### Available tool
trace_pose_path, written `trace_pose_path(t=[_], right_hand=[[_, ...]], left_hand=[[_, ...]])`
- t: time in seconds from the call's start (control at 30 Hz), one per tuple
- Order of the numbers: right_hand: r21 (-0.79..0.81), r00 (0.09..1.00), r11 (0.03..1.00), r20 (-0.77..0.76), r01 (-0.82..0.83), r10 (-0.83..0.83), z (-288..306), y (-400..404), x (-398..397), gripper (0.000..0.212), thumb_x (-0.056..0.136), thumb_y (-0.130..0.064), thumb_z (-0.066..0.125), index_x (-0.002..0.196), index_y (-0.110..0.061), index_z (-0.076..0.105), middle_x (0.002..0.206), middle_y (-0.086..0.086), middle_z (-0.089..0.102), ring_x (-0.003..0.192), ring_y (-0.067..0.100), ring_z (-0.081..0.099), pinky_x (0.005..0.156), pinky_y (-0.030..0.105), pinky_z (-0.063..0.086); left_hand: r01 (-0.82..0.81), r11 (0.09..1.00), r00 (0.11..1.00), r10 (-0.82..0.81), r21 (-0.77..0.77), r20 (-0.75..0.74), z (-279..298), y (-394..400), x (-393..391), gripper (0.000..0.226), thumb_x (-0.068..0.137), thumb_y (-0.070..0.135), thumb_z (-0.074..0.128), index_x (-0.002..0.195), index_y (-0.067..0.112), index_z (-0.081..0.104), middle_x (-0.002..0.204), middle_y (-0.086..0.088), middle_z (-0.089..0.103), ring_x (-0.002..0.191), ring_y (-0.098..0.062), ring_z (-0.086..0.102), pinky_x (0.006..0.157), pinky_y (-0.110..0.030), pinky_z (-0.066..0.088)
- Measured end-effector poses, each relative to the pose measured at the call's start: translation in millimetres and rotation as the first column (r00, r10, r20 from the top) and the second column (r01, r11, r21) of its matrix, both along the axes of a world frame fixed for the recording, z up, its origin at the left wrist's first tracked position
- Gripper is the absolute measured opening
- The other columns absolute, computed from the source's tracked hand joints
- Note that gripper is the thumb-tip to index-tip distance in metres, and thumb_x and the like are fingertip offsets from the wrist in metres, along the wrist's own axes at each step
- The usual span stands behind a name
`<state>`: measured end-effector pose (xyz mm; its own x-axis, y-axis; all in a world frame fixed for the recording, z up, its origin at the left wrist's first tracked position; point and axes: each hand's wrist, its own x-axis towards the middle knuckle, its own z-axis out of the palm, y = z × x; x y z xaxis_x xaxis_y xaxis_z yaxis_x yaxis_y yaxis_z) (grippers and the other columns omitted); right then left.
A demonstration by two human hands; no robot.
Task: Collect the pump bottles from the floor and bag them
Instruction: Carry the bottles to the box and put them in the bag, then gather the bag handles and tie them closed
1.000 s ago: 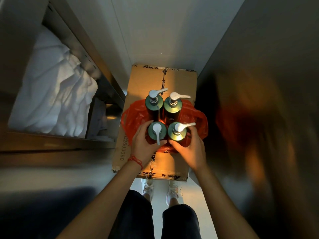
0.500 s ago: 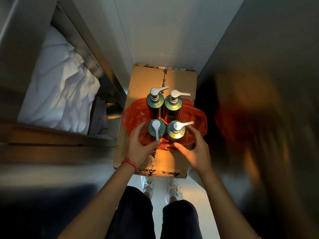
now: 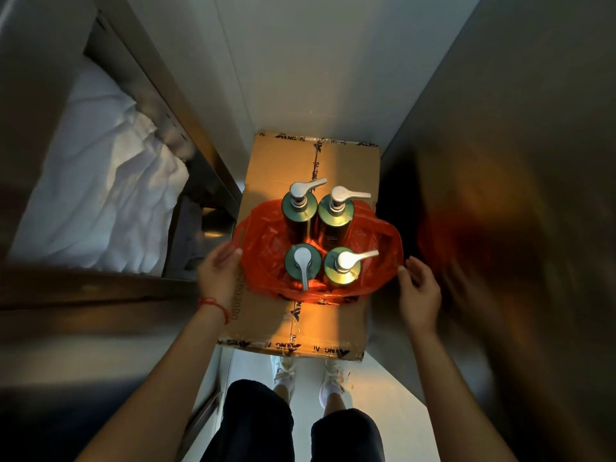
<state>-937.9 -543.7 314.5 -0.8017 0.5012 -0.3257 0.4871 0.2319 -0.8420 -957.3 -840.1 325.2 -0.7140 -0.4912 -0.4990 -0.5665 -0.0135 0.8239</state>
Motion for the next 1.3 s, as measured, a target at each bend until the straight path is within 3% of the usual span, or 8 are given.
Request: trace_pose_path(t=[0.17, 0.33, 0.43, 0.57, 0.67, 0.93, 1.2, 1.3], right_hand=[[0.023, 0.994, 1.0, 0.108, 0.01, -0.012, -28, 2, -8, 0.044, 0.09, -0.025, 0.054, 0.131, -0.012, 0.046, 0.132, 0.012, 0.054, 0.119, 0.022, 0.05, 0.092, 0.03, 0.037], [-0.025, 0.986, 0.998, 0.157, 0.055, -0.05, -47, 1, -17, 0.043, 0.091, -0.025, 0.053, 0.13, -0.007, 0.048, 0.129, 0.017, 0.056, 0.119, 0.03, 0.051, 0.097, 0.037, 0.039], [-0.092, 0.986, 0.989, 0.126, 0.117, -0.105, -49, -4, -24, 0.034, 0.09, -0.019, 0.054, 0.121, -0.004, 0.056, 0.117, 0.016, 0.062, 0.105, 0.023, 0.056, 0.087, 0.03, 0.041], [-0.113, 0.975, 0.97, 0.078, 0.216, -0.208, -48, -7, -30, 0.025, 0.088, -0.012, 0.056, 0.109, -0.001, 0.063, 0.096, 0.011, 0.067, 0.08, 0.009, 0.061, 0.062, 0.007, 0.045], [-0.138, 0.972, 0.962, 0.025, 0.234, -0.233, -40, -10, -32, 0.015, 0.087, -0.01, 0.056, 0.097, -0.006, 0.067, 0.075, -0.002, 0.065, 0.057, -0.011, 0.059, 0.051, 0.002, 0.042], [-0.246, 0.975, 0.949, -0.053, 0.196, -0.215, -10, -28, -29, 0.014, 0.087, -0.011, 0.057, 0.091, -0.018, 0.068, 0.075, -0.004, 0.068, 0.062, -0.004, 0.064, 0.057, 0.011, 0.05], [-0.249, 0.978, 0.959, -0.12, 0.137, -0.171, 6, -33, -25, 0.017, 0.087, -0.005, 0.057, 0.099, -0.011, 0.066, 0.076, -0.007, 0.067, 0.063, -0.009, 0.062, 0.058, 0.007, 0.047], [-0.246, 0.978, 0.96, -0.124, 0.131, -0.166, 11, -31, -26, 0.018, 0.087, -0.007, 0.057, 0.097, -0.019, 0.067, 0.081, -0.007, 0.068, 0.069, -0.008, 0.064, 0.061, 0.008, 0.048]], left_hand=[[-0.084, 0.996, 0.993, 0.083, 0.013, 0.079, -27, -3, -23, 0.043, 0.086, 0.012, 0.059, 0.126, 0.003, 0.048, 0.126, -0.018, 0.056, 0.106, -0.021, 0.053, 0.087, -0.028, 0.041], [-0.175, 0.982, 0.973, 0.161, 0.072, 0.162, -50, -9, -30, 0.038, 0.086, 0.014, 0.059, 0.12, -0.002, 0.052, 0.116, -0.022, 0.06, 0.105, -0.032, 0.057, 0.088, -0.031, 0.048], [-0.216, 0.945, 0.969, 0.177, 0.244, 0.173, -54, -12, -31, 0.021, 0.088, 0.012, 0.056, 0.105, 0.001, 0.061, 0.089, -0.012, 0.063, 0.073, -0.017, 0.063, 0.056, -0.019, 0.055], [-0.24, 0.915, 0.964, 0.185, 0.323, 0.192, -49, -13, -36, 0.016, 0.085, 0.009, 0.06, 0.1, 0.006, 0.061, 0.079, -0.005, 0.067, 0.059, -0.007, 0.067, 0.05, -0.017, 0.053], [-0.254, 0.897, 0.965, 0.211, 0.361, 0.156, -40, -11, -42, 0.011, 0.083, 0.0, 0.06, 0.087, 0.011, 0.061, 0.055, 0.003, 0.07, 0.053, -0.004, 0.066, 0.052, -0.015, 0.054], [-0.168, 0.884, 0.982, 0.19, 0.436, -0.007, -3, -7, -39, 0.008, 0.083, 0.003, 0.059, 0.084, 0.01, 0.063, 0.064, 0.003, 0.073, 0.065, -0.006, 0.069, 0.062, -0.017, 0.055], [-0.097, 0.85, 0.976, 0.182, 0.518, -0.117, 36, 2, -38, 0.011, 0.085, 0.002, 0.054, 0.087, 0.008, 0.062, 0.069, 0.0, 0.074, 0.071, -0.012, 0.07, 0.068, -0.022, 0.057], [-0.078, 0.841, 0.973, 0.182, 0.536, -0.145, 48, 2, -39, 0.012, 0.085, 0.002, 0.053, 0.087, 0.009, 0.063, 0.07, 0.0, 0.075, 0.073, -0.012, 0.07, 0.068, -0.023, 0.057]])
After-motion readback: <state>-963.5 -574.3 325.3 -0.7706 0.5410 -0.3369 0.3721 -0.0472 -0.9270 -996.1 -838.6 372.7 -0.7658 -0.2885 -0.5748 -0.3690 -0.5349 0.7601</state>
